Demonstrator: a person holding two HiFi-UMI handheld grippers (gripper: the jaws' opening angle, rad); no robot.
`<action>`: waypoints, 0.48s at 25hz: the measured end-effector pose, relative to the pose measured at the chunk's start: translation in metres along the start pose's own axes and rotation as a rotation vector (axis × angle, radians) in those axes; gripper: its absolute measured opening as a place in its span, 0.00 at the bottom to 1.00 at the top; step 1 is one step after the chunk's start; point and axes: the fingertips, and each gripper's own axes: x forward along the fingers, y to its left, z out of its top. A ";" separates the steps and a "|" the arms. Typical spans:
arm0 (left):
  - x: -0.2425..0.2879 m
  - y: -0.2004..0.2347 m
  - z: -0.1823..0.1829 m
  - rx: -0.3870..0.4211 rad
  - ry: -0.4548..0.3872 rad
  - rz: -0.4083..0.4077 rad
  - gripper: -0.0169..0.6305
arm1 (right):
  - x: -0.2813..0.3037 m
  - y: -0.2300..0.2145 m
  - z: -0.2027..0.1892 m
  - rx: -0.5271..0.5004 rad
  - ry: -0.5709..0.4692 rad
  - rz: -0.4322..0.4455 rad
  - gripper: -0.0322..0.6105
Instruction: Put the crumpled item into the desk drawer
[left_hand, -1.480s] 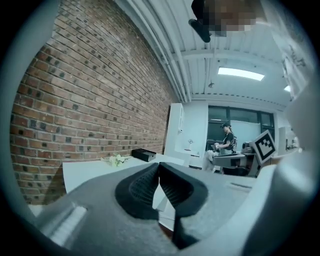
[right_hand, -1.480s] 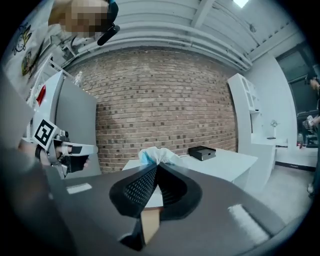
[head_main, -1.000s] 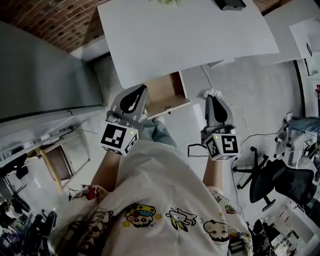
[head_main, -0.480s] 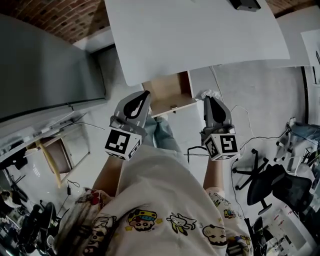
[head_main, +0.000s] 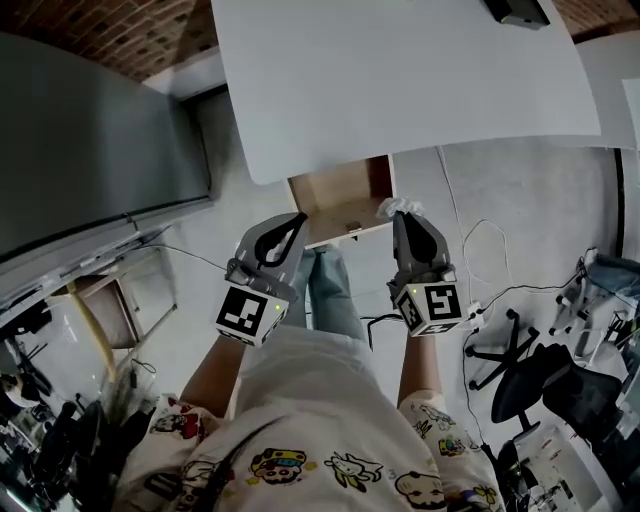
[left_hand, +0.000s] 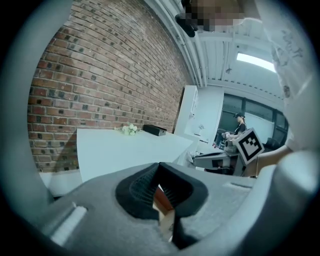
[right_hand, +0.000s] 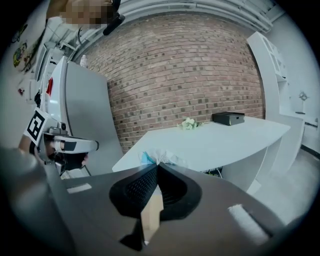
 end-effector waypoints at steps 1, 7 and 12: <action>0.002 0.001 -0.009 -0.006 0.013 -0.001 0.03 | 0.004 0.000 -0.008 0.004 0.011 0.004 0.07; 0.021 0.008 -0.052 -0.025 0.049 -0.012 0.02 | 0.037 0.004 -0.056 -0.023 0.079 0.035 0.07; 0.039 0.017 -0.087 -0.055 0.065 -0.015 0.03 | 0.070 0.002 -0.103 -0.031 0.163 0.061 0.07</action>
